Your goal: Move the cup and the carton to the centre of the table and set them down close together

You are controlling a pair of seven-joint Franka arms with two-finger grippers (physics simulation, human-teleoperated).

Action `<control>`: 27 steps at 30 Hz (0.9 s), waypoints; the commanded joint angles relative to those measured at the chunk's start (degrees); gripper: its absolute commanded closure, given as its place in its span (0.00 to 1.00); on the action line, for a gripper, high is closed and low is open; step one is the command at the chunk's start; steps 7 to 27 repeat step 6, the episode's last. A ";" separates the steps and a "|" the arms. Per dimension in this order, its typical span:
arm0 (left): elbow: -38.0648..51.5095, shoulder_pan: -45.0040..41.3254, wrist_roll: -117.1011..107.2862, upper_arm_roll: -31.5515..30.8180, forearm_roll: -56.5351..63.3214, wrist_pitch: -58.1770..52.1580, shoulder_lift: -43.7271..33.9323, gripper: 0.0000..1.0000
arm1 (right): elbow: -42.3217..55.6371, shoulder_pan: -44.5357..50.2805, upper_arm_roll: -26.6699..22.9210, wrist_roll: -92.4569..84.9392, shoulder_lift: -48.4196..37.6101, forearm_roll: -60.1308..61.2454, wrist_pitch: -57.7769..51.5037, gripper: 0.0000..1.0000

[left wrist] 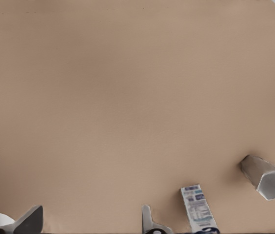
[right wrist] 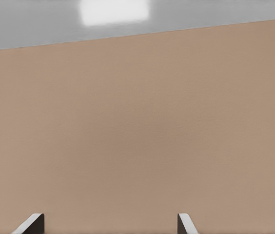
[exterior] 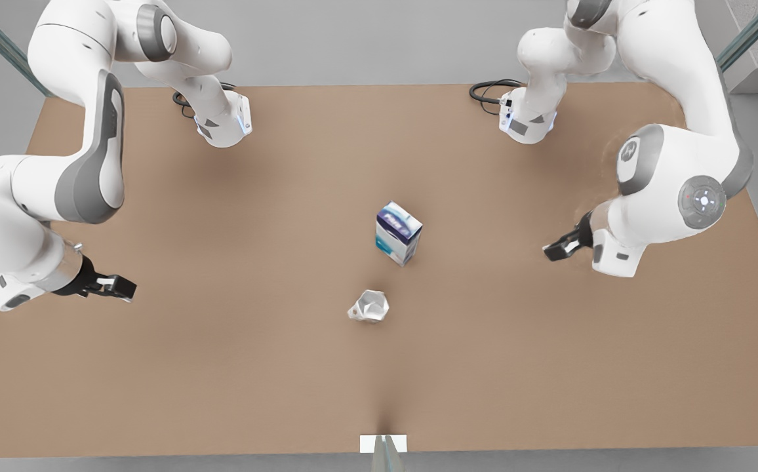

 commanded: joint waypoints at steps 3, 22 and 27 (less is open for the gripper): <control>-1.06 2.10 27.11 3.48 10.37 3.25 -3.29 0.00 | 0.00 0.11 0.02 -0.04 -0.01 0.00 -0.05 0.00; -2.73 1.66 26.85 3.57 10.54 3.34 -5.14 0.00 | 0.00 0.28 0.02 0.05 -0.01 0.00 -0.13 0.00; -2.73 1.66 26.85 3.57 10.54 3.34 -5.14 0.00 | 0.00 0.28 0.02 0.05 -0.01 0.00 -0.13 0.00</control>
